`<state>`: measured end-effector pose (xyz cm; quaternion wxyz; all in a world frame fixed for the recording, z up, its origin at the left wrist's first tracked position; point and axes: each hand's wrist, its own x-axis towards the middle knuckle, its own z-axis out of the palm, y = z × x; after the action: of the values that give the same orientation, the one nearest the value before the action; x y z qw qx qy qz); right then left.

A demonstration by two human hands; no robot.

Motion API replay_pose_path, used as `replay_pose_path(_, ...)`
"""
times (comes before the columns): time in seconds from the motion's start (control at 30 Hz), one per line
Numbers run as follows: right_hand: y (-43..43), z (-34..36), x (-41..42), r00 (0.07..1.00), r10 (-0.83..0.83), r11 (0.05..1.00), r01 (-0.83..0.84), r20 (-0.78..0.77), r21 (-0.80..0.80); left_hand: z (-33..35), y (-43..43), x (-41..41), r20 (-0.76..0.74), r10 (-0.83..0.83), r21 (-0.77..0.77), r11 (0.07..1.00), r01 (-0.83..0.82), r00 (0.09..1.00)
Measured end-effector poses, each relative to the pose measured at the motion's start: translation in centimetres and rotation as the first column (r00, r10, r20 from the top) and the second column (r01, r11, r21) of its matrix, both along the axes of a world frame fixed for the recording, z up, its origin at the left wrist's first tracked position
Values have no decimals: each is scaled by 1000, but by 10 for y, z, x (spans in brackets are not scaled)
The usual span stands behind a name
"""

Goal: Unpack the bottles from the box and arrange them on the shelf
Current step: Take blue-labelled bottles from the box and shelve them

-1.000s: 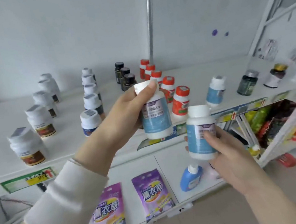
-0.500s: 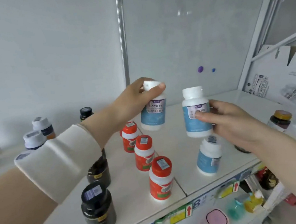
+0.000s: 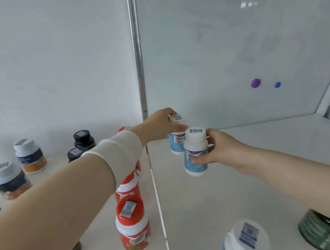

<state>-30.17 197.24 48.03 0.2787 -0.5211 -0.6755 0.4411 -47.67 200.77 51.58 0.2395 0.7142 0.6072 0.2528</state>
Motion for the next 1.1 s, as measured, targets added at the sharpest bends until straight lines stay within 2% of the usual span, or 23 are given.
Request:
replay_pose_path(0.23,36,-23,-14,993,113,993,-114,44,28,-11,41,11,-106,90,-63,993,-97,990)
replay_pose_path(0.37,47,-31,-19,992,106,993,-110,72,46,-17,50,15,-171,95,-72,992,-108,981)
replay_pose_path(0.6,44,-38,-23,990,81,996,-85,118,30,-25,56,13,-173,90,-75,992,-105,981)
replay_pose_path(0.7,41,-36,-23,978,103,994,-107,183,8,-19,52,14,-193,72,-92,992,-91,979)
replay_pose_path(0.8,35,-21,-21,962,115,993,-119,248,3,-3,38,13,-285,62,-106,990,-96,957)
replay_pose_path(0.97,18,41,-16,909,164,971,-216,382,98,39,-8,-9,-573,60,-36,994,-98,817)
replay_pose_path(1.03,11,61,-22,874,144,956,-244,464,162,56,-33,-24,-684,106,30,993,-117,721)
replay_pose_path(1.1,-2,73,-36,824,132,920,-309,551,241,66,-63,-41,-793,165,93,984,-150,587)
